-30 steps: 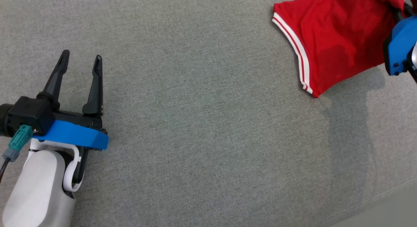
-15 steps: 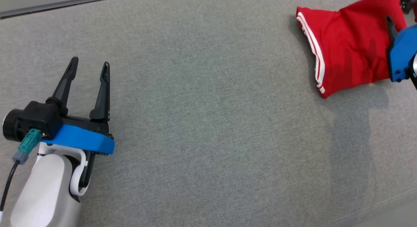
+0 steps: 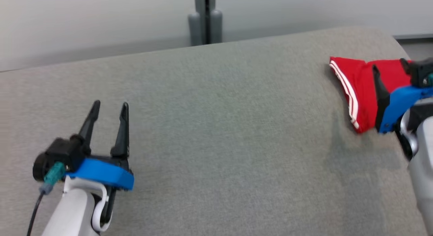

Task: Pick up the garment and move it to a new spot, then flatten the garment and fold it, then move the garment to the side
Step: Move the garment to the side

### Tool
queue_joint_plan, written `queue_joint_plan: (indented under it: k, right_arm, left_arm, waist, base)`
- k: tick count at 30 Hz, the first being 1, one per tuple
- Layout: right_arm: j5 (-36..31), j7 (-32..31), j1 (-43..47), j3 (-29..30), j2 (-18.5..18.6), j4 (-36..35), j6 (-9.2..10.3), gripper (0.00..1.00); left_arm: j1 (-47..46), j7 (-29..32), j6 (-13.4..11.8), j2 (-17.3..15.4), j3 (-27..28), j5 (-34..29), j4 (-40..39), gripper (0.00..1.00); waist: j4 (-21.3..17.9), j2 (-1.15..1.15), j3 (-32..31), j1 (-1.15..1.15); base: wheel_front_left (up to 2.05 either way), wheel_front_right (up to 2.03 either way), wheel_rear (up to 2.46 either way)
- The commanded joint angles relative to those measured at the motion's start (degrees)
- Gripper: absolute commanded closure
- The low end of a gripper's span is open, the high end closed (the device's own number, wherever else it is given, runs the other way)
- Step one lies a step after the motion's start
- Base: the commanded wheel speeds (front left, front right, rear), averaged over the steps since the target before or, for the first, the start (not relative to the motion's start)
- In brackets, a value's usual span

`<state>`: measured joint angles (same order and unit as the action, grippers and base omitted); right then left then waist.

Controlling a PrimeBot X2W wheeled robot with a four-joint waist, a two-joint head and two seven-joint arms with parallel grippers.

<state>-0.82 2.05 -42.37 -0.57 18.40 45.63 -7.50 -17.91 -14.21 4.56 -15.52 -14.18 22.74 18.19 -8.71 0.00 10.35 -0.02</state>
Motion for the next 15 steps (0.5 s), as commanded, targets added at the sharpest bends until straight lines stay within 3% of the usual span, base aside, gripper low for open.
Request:
queue_joint_plan:
  k: [1, 8, 15]
  right_arm:
    - [0.5, 0.8, 1.5, 0.1, -0.2, -0.6, 0.01, 0.00]
    - [8.9, 6.1, 15.0, 1.7, -3.4, -12.0, 0.01, 0.00]
    - [9.7, 5.7, 30.3, 5.3, -9.5, -27.3, 0.01, 0.00]
  left_arm:
    - [0.8, -0.2, -0.1, 0.1, -0.1, 0.0, 0.3, 0.00]
    - [4.6, -0.8, -0.4, 1.3, 0.5, 0.5, 2.7, 0.00]
    - [7.7, -1.0, -0.5, 1.9, 1.7, 0.2, 3.3, 0.00]
  waist:
    - [0.3, 0.00, -0.4, 0.02]
    - [4.9, 0.00, -5.0, 0.02]
    - [7.6, 0.00, -8.0, 0.02]
  base:
    - [0.00, 0.00, 0.00]
    - [0.00, 0.00, 0.00]
    - [0.00, 0.00, 0.00]
